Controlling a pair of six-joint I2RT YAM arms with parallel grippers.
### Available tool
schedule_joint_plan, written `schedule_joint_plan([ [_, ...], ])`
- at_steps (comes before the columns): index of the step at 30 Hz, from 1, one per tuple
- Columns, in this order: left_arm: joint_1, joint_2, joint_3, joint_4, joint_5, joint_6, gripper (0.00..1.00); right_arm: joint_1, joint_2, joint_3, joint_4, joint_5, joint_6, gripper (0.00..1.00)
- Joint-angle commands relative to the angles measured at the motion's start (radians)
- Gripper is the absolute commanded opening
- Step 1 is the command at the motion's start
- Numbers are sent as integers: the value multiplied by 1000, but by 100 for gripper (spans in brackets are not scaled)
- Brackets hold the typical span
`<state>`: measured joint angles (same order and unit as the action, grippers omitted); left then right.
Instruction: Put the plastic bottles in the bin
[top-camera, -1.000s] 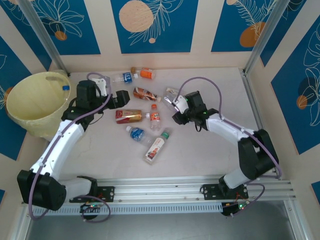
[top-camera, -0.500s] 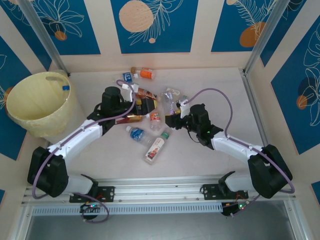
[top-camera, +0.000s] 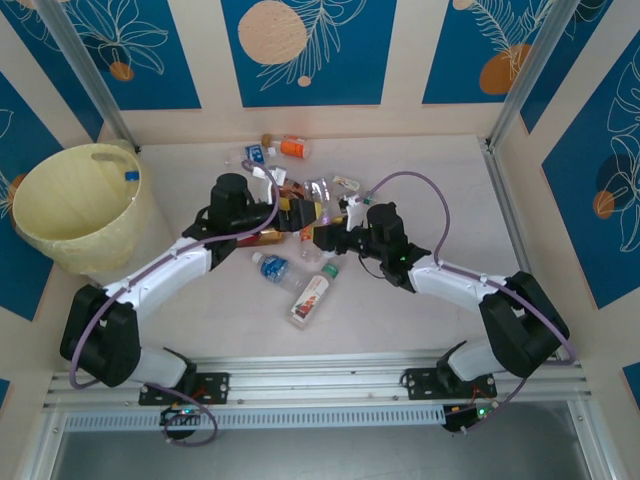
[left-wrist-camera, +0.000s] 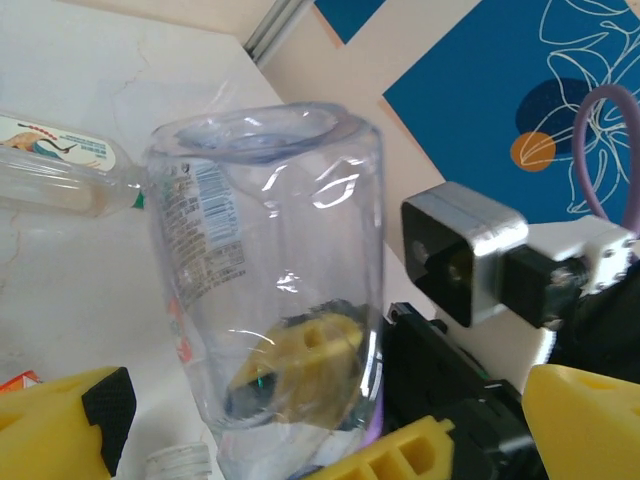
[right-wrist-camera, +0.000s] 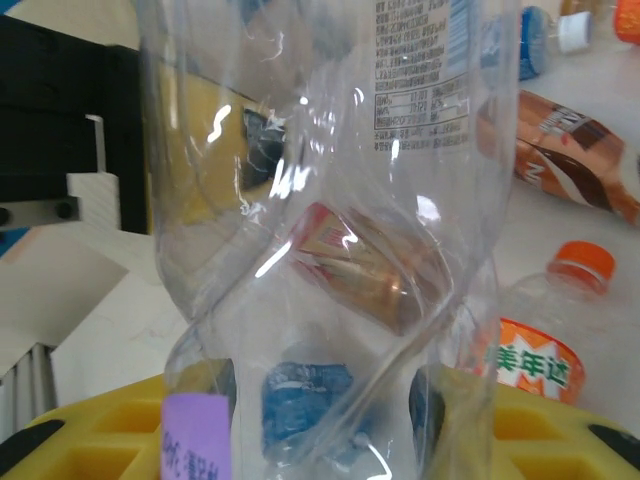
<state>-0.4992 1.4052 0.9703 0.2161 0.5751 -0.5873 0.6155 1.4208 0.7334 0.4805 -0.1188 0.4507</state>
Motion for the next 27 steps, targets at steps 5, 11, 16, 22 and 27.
schedule_joint_plan([
  [5,-12,65,69,-25,-97,-24,99,33,22,63,52,-149,-4,36],
  [11,-12,92,69,69,-83,-68,77,38,14,67,32,-165,1,36],
  [16,-12,103,72,62,-61,-65,58,36,-3,61,14,-181,-15,40],
  [22,-7,72,66,37,-94,-39,51,35,-35,64,-6,-138,-8,70],
  [27,-3,-33,73,-111,-229,89,49,16,-134,38,-45,-54,-62,90],
])
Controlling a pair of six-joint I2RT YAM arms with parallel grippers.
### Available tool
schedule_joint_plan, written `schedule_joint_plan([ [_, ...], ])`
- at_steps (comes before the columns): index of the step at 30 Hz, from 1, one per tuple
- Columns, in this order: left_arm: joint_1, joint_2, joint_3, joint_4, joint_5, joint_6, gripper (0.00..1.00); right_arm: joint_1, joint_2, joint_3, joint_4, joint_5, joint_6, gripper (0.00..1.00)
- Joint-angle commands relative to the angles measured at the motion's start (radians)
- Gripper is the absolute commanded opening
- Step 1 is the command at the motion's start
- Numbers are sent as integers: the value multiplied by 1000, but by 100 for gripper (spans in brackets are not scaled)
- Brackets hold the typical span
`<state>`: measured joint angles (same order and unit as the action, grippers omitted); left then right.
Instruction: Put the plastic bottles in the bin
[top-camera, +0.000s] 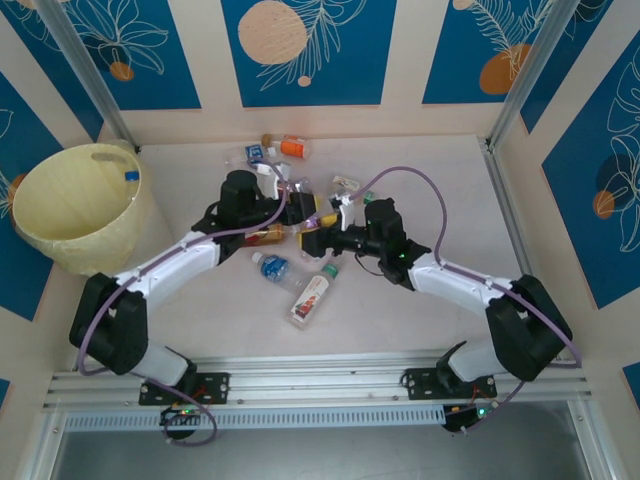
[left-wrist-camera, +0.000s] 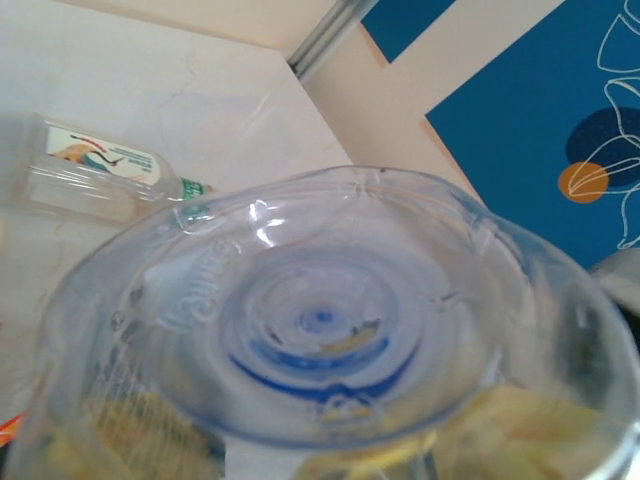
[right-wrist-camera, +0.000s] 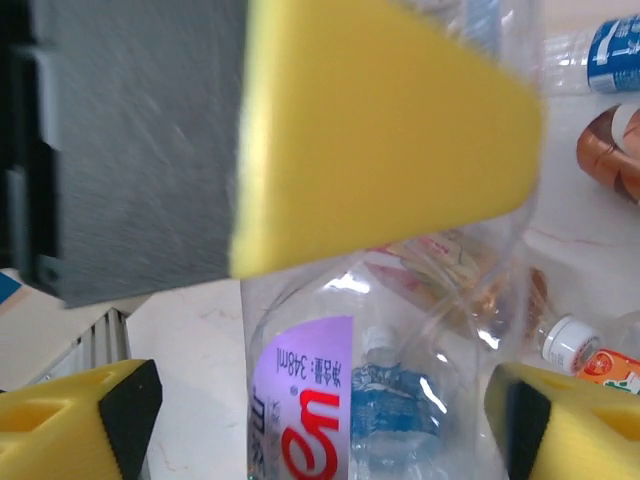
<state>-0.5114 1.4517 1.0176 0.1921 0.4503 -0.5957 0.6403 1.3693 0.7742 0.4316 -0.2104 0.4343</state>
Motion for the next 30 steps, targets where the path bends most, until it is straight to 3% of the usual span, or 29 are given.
schedule_joint_plan([
  [1,11,-105,33,-125,-133,129,49,-11,-108,-6,-8,66,-58,93],
  [5,19,-218,72,-247,-266,255,49,-20,-197,-22,-68,230,-95,98],
  [10,26,-323,187,-381,-722,459,49,-30,-250,-61,-135,553,-34,99],
  [12,36,-341,229,-382,-870,529,47,-48,-261,-92,-129,622,25,99],
  [19,118,-332,348,-271,-1186,767,48,-121,-277,-150,-135,626,134,100],
  [24,312,-278,431,-399,-1243,689,48,-155,-285,-115,-181,616,134,99],
  [30,457,-246,433,-460,-1357,762,48,-196,-283,-100,-209,597,146,100],
])
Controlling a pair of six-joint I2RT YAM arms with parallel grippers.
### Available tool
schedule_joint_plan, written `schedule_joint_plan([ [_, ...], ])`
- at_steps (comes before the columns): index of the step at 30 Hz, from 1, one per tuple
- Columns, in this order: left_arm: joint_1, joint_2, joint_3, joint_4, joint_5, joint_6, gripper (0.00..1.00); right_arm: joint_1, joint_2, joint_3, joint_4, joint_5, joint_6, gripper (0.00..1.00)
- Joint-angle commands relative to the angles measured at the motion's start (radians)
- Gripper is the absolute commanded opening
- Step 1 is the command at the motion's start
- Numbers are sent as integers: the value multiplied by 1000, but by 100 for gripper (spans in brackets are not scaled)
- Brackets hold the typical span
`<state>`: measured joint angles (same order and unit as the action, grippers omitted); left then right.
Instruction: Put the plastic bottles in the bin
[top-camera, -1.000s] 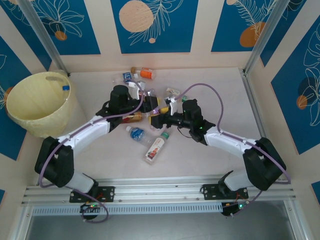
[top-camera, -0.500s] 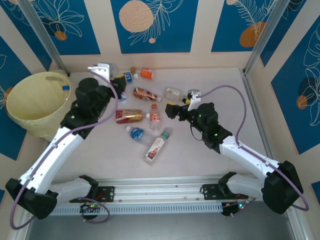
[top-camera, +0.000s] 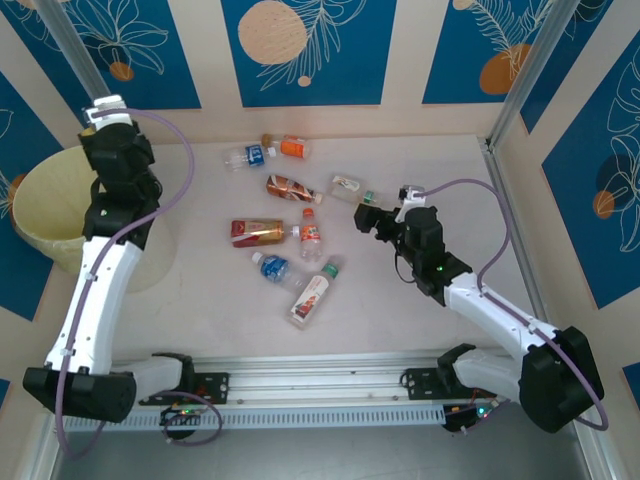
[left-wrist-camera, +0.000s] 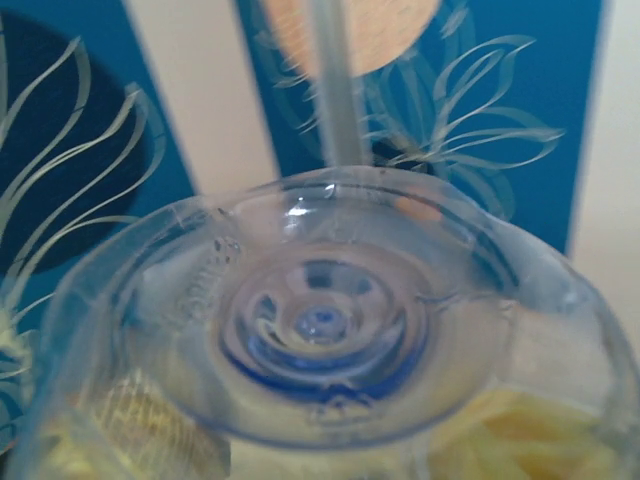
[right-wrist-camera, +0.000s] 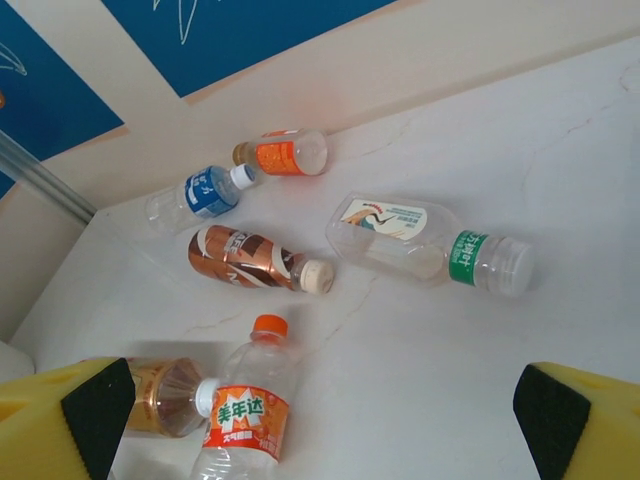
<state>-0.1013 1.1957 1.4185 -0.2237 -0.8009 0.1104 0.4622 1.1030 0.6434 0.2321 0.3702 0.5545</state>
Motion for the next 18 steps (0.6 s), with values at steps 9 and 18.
schedule_joint_plan([
  [9,297,48,71,-317,-120,-115,52,-70,1,107,-85,-46,41,100],
  [18,440,110,36,-427,-153,-165,63,-77,34,163,-113,-96,83,99],
])
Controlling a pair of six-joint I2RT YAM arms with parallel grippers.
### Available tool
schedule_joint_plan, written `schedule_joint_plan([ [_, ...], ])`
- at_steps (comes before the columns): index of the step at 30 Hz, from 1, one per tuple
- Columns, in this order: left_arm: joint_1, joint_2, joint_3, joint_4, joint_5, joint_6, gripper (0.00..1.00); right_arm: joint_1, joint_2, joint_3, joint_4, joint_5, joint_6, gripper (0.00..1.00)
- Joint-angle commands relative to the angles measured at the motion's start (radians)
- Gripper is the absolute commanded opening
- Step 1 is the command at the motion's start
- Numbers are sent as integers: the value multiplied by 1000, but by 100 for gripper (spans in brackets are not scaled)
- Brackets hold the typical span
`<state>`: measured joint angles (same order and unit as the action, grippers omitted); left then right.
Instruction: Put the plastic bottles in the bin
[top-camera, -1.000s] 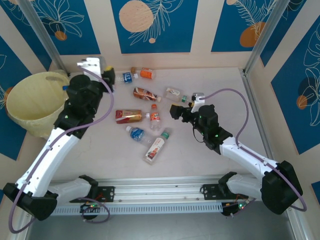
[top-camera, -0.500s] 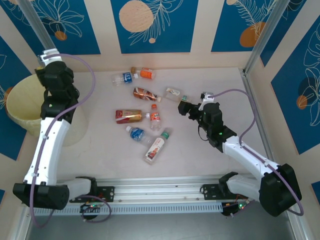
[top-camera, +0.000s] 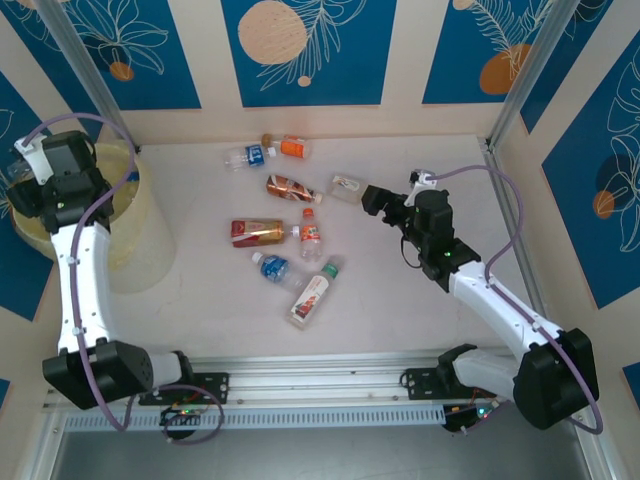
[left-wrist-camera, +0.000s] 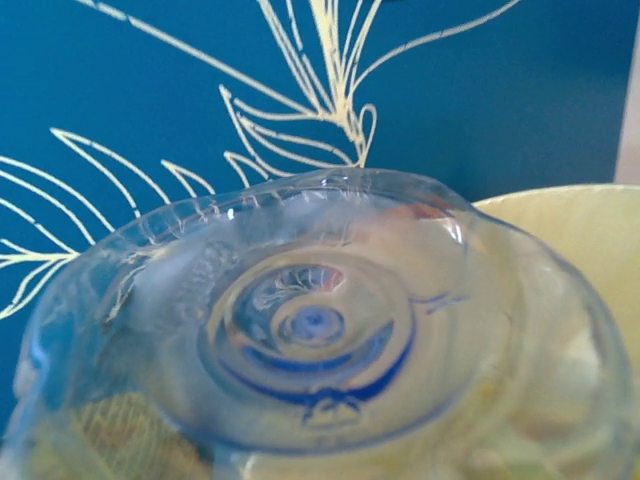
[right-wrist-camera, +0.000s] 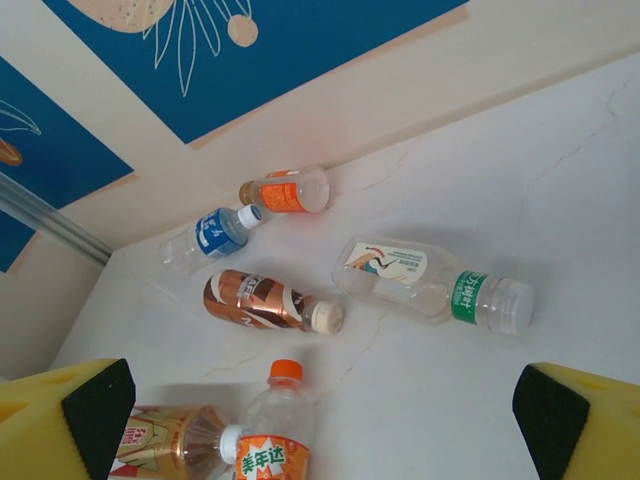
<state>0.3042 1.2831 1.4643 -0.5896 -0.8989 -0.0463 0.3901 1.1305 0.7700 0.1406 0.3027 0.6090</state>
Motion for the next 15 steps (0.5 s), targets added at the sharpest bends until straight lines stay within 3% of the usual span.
schedule_joint_plan([
  [1,45,36,-3,-73,-54,-13,68,-4,6,40,-25,-30,33,99],
  [6,65,124,89,-164,-58,-54,100,-4,-9,38,-39,-46,46,99],
  [9,66,164,172,-233,-42,-87,100,-4,-26,33,-56,-44,41,99],
  [15,60,121,198,-230,110,-135,100,-7,-74,-7,-65,-2,41,98],
])
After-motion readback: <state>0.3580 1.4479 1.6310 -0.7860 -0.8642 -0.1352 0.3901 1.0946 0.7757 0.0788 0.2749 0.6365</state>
